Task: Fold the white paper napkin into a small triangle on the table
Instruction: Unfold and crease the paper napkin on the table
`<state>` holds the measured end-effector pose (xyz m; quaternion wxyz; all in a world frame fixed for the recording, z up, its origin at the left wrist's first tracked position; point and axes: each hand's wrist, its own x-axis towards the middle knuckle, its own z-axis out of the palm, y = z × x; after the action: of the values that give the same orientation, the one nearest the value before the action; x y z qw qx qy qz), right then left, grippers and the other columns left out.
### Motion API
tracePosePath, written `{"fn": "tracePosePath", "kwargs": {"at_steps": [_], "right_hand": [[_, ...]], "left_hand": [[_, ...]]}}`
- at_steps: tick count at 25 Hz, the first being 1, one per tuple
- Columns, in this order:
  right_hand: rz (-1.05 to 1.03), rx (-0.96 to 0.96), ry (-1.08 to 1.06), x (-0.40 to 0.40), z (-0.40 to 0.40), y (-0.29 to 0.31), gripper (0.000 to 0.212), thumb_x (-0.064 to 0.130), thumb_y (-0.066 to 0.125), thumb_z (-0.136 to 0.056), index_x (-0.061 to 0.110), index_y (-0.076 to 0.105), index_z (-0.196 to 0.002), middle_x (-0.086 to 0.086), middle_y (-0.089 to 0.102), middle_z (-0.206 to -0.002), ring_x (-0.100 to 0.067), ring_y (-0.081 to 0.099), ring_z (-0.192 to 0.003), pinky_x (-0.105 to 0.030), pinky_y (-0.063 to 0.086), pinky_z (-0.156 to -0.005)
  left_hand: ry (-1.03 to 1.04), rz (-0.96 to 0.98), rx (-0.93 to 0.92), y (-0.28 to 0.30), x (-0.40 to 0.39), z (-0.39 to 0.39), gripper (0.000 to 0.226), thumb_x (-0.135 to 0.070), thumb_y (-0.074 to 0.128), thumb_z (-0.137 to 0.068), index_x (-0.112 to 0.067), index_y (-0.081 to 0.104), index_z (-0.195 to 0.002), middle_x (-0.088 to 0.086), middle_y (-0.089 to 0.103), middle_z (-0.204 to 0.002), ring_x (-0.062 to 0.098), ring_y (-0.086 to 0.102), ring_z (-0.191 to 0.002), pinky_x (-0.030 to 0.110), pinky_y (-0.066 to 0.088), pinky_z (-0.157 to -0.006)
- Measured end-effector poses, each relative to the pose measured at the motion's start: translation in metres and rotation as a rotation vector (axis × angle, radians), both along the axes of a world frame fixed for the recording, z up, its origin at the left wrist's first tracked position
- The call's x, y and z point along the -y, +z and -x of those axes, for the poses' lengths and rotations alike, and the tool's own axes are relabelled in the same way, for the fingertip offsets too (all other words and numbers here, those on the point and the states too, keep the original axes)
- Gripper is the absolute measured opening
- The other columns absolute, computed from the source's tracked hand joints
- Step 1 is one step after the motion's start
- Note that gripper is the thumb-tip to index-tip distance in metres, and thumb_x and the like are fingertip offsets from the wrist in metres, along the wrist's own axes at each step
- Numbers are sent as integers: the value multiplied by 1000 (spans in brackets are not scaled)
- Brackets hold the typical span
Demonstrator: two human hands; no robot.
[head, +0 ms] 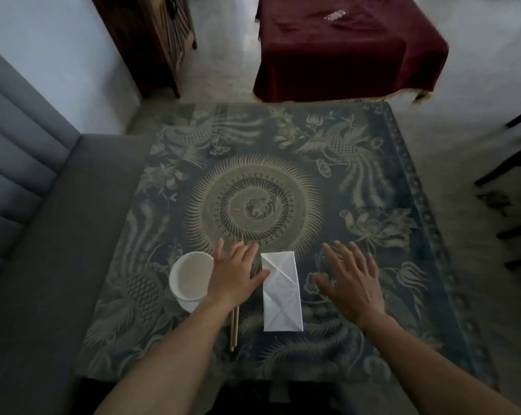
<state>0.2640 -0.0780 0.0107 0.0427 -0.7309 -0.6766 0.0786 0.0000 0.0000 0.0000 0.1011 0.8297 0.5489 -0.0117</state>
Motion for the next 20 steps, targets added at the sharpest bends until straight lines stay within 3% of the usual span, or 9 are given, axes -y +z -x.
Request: {"fn": "tracePosePath", "kwargs": {"at_steps": [2, 4, 9, 12, 16, 20], "right_hand": [[36, 0, 44, -7, 6, -7, 70, 61, 50, -88, 25, 36, -147, -5, 48, -142, -29, 36, -134, -48, 28, -109], [120, 13, 79, -10, 13, -16, 68, 59, 53, -87, 22, 42, -143, -4, 55, -131, -28, 46, -121, -44, 38, -98], [234, -14, 146, -20, 33, -36, 64, 60, 53, -88, 28, 39, -141, 0, 54, -123, -23, 49, -111, -40, 43, -87], [260, -49, 175, -20, 41, -45, 63, 56, 59, -87, 27, 41, -140, 0, 54, -123, -24, 51, -110, -40, 44, -88], [297, -79, 169, -17, 47, -54, 63, 54, 60, -87, 27, 41, -141, 0, 52, -128, -24, 49, -114, -40, 43, -94], [302, -85, 154, -16, 48, -57, 63, 53, 63, -85, 27, 43, -139, 1, 52, -125, -23, 49, -112, -39, 44, -91]], "left_hand": [[-41, 46, -56, -6, -9, -5, 74, -70, 27, -88, -21, 45, -141, -2, 53, -139, 19, 40, -134, 52, -1, -116], [-48, 101, -105, -12, -18, -11, 62, -66, 39, -89, -25, 52, -134, -3, 56, -133, 21, 44, -127, 51, 8, -112], [110, 157, -17, -27, -38, -25, 36, -48, 53, -92, -29, 61, -122, -3, 60, -122, 22, 47, -118, 46, 23, -99], [197, 163, 36, -36, -44, -31, 30, -41, 57, -93, -30, 63, -120, -4, 60, -121, 21, 47, -118, 45, 25, -98], [271, 171, 102, -45, -47, -34, 16, -36, 63, -91, -30, 66, -105, -6, 62, -111, 19, 50, -110, 42, 25, -90], [322, 202, 151, -47, -50, -40, 4, -33, 67, -87, -31, 64, -90, -9, 62, -100, 18, 52, -102, 41, 26, -87]]}}
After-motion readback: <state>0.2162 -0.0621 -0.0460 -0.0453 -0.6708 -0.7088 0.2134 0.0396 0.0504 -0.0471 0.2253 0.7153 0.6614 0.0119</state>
